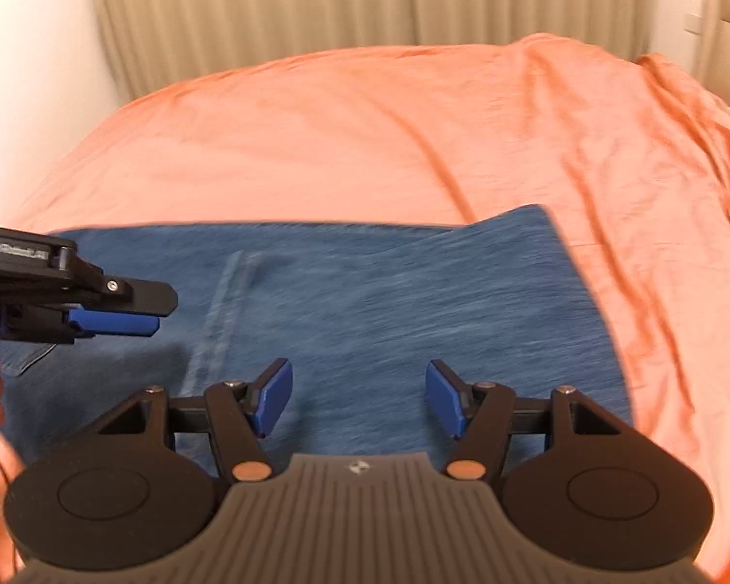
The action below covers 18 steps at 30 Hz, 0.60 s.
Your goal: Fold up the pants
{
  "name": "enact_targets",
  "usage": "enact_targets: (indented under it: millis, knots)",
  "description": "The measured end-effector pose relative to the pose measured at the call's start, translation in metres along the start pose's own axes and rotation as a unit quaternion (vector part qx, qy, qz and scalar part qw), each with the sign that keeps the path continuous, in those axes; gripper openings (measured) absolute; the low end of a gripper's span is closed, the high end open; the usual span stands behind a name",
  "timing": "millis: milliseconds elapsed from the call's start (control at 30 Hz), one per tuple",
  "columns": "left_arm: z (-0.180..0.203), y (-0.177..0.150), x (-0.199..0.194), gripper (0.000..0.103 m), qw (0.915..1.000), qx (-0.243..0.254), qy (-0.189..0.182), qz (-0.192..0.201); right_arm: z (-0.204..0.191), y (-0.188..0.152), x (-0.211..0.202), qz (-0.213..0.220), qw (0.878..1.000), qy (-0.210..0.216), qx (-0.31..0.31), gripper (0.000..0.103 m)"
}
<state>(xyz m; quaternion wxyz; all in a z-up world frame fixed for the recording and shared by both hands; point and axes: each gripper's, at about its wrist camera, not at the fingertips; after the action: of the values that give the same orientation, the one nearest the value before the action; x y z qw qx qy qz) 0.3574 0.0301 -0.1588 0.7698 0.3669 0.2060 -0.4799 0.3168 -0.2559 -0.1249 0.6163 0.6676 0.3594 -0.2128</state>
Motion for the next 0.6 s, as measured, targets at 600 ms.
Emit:
enact_targets:
  millis: [600]
  knots:
    - [0.061, 0.014, 0.007, 0.006, 0.9756, 0.205, 0.002, 0.08, 0.093, 0.007, -0.016, 0.028, 0.999, -0.035, 0.009, 0.057]
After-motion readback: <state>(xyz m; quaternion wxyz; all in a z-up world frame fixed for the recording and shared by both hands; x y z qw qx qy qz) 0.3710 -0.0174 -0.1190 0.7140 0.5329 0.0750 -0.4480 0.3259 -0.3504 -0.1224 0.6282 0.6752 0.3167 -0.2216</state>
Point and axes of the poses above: each gripper's, at about its wrist camera, not at the fingertips, and x roughly the way its jaws point, z to its right, y to its top, and after that the axes turned 3 degrees about -z, right-handed
